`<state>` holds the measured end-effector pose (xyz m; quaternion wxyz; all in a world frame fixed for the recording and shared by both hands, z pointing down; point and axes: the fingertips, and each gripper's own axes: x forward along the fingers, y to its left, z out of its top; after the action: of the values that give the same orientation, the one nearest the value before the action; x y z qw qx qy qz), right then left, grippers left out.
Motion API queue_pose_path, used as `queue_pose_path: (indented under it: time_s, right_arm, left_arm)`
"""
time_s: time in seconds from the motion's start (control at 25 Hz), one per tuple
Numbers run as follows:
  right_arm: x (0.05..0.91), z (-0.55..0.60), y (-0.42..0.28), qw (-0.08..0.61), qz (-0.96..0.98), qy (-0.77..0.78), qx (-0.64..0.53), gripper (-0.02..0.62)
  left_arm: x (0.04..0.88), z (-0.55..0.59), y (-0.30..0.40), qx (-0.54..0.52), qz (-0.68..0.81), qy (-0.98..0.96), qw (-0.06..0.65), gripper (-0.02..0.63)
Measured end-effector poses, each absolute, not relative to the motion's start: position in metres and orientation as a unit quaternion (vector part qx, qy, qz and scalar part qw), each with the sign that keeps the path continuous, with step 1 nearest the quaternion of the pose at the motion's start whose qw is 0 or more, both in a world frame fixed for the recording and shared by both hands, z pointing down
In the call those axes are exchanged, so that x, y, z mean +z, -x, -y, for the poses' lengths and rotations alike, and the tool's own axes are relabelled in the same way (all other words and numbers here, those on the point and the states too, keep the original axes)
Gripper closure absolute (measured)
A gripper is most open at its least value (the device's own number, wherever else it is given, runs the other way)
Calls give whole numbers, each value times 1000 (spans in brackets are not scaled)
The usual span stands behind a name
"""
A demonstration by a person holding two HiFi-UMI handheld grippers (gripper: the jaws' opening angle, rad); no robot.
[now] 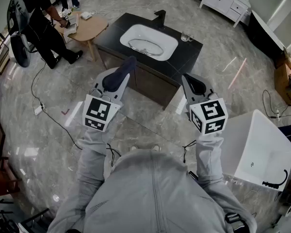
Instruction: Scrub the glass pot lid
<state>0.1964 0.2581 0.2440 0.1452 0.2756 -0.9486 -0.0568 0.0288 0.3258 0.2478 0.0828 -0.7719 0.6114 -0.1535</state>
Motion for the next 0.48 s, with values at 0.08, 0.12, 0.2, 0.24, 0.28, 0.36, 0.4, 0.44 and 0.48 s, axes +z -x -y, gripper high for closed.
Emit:
queue_pose_path:
  time_s: [0.08,0.12,0.2,0.24,0.28,0.36,0.4,0.44,0.48]
  right_arm:
    - [247,-260,-196,147,948,-276,-55,568]
    - [248,-260,-196,148,948,-277,-55,568]
    - [249,-262,-194,149,947,-278,-55,568]
    - [249,-262,-194,149,947,-278,-55,568]
    - [248,-263,-193,147,948,-279,-55,568]
    - [246,-263,-192,137,949,-280,-52,568]
    - [245,-264,-191,132,950,-279,-48,566]
    - [244,-265,-189,127,951,-277,-45,566]
    - [244,-266,-187,123,953,-274,-42,566]
  left_arm:
    - [249,-327,-29,-155,-609,773,83,523]
    - [250,-328,-29,-155,-609,774,83,522]
    - [251,-329,-28,-156,-608,774,82,522]
    - [252,-330,-27,-156,-608,774,81,522]
    - [252,-331,-27,-156,-608,774,80,522]
    - [253,-332,-26,-155,-608,775,79,522]
    - [253,-333,-25,-154,-608,775,79,522]
    - [254,-333,-24,-153,-608,775,78,522]
    - [254,-334,-22,-153,-608,775,78,522]
